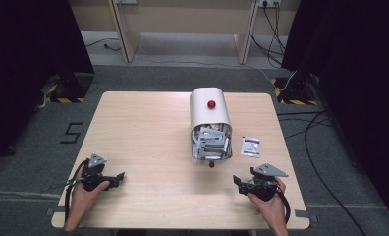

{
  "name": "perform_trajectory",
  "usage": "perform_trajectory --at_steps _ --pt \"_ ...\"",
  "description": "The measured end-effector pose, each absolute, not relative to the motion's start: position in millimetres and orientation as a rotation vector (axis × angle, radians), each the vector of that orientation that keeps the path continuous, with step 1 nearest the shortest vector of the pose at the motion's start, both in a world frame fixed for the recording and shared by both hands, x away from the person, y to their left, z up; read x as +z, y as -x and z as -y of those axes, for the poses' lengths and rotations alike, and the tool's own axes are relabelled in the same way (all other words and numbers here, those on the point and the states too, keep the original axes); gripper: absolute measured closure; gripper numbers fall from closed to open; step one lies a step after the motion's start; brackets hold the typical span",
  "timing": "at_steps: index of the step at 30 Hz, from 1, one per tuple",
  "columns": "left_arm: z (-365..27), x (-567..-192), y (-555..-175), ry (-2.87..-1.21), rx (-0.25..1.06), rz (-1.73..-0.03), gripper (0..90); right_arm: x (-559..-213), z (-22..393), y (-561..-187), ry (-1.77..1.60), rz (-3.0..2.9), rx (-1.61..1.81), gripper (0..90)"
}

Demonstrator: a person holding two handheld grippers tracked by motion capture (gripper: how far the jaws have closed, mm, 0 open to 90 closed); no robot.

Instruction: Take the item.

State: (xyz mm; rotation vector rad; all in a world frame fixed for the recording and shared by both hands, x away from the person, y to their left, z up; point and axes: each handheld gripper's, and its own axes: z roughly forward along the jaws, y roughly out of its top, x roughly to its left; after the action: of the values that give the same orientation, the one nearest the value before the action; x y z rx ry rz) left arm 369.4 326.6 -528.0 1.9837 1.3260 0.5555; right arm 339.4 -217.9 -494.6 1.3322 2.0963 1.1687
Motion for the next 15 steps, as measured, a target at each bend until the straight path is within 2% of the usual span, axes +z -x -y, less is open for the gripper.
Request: perform_trajectory --at_steps 15 --pt "-326.6 -527.9 -369.4 -1.984 0.556 -1.326 0.0 -502.9 214.8 -329.6 -1.326 -2.146 1.144 22.7"
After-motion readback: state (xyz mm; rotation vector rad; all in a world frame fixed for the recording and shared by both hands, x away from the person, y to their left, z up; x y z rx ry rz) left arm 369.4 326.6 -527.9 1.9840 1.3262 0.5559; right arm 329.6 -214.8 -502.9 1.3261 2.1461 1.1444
